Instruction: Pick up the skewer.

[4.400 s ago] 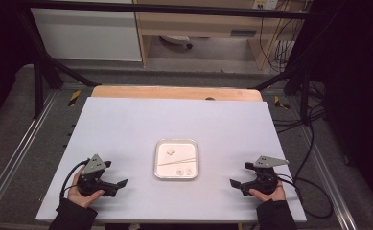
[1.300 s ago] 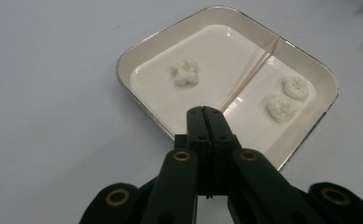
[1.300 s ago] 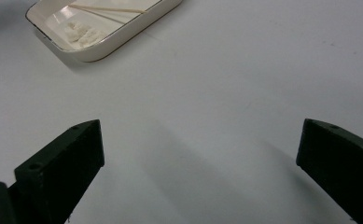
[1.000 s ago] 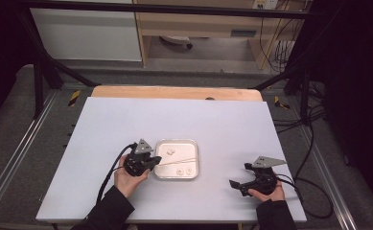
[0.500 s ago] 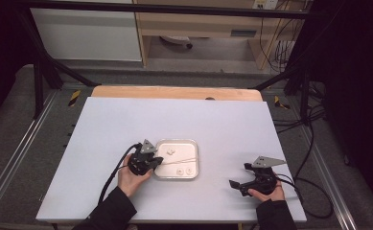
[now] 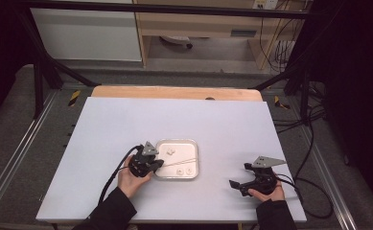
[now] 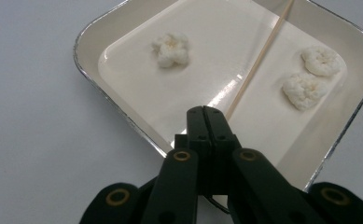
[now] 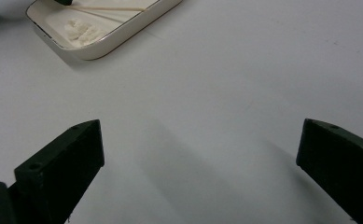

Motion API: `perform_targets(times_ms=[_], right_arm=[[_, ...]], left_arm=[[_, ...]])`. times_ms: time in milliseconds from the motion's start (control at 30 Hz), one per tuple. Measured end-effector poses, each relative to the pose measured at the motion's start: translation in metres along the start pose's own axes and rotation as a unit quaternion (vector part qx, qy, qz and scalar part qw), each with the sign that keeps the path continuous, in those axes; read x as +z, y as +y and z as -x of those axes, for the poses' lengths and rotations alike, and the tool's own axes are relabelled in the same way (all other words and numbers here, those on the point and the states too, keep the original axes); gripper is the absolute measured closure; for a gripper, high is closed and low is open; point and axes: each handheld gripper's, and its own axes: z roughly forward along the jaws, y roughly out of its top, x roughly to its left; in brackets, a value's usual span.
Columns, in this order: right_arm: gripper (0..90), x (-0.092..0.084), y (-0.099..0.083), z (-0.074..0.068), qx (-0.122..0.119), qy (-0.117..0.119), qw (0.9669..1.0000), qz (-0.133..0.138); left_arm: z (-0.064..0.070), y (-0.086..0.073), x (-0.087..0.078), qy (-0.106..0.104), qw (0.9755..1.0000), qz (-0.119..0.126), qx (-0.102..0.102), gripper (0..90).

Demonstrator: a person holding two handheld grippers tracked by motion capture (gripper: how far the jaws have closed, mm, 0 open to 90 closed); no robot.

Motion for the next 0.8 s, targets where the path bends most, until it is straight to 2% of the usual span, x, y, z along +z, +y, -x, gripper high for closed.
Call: perform_targets(times_ms=[400,500,600,633,700,800], right_arm=[[1.4,0.000,0.000,0.000,0.001,0.000,1.0000,-0.001],[1.4,0.000,0.000,0.000,0.000,0.000,1.0000,0.000],[1.4,0.000,0.000,0.000,0.000,0.001,1.0000,-0.001],[1.4,0.000,0.000,0.000,0.000,0.001,1.0000,-0.001],[1.4,0.001,0.000,0.000,0.000,0.000,1.0000,-0.001],[1.4,0.001,0.000,0.000,0.002,0.001,1.0000,-0.001]], left_arm=[[0.006,-0.002,-0.002,-0.012,0.9998,-0.002,0.018,89.9],[0.006,-0.001,-0.005,-0.015,0.9997,0.005,0.020,89.8],[0.007,0.003,-0.009,-0.021,0.9994,0.012,0.024,81.7],[0.008,0.005,-0.010,-0.023,0.9992,0.013,0.029,81.7],[0.010,0.008,-0.011,-0.025,0.9989,0.015,0.036,73.8],[0.012,0.014,-0.008,-0.029,0.9984,0.004,0.048,66.7]])
